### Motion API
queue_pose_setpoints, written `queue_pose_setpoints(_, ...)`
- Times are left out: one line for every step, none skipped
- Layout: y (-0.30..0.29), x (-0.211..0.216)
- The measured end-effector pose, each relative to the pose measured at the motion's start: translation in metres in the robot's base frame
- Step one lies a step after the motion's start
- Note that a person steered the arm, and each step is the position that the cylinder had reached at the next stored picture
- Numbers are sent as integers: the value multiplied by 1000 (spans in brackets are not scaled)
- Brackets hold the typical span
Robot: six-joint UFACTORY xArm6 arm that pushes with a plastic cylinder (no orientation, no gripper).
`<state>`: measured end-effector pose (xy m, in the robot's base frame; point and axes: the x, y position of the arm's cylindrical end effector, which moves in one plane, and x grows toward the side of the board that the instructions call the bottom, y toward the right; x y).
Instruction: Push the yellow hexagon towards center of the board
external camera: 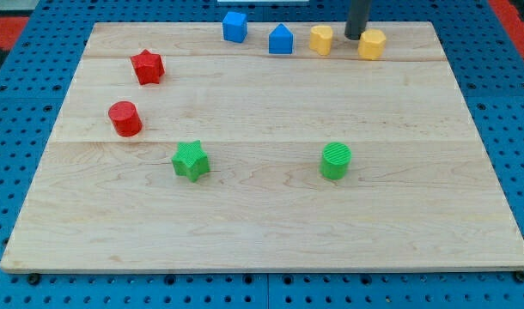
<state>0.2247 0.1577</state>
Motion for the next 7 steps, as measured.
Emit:
queue_pose_setpoints(4,0)
queue_pose_setpoints(17,0)
queue_pose_setpoints(29,-4)
queue_pose_setpoints(38,-12)
queue_pose_setpoints(32,11)
queue_pose_setpoints(32,36)
queue_pose_setpoints(32,54)
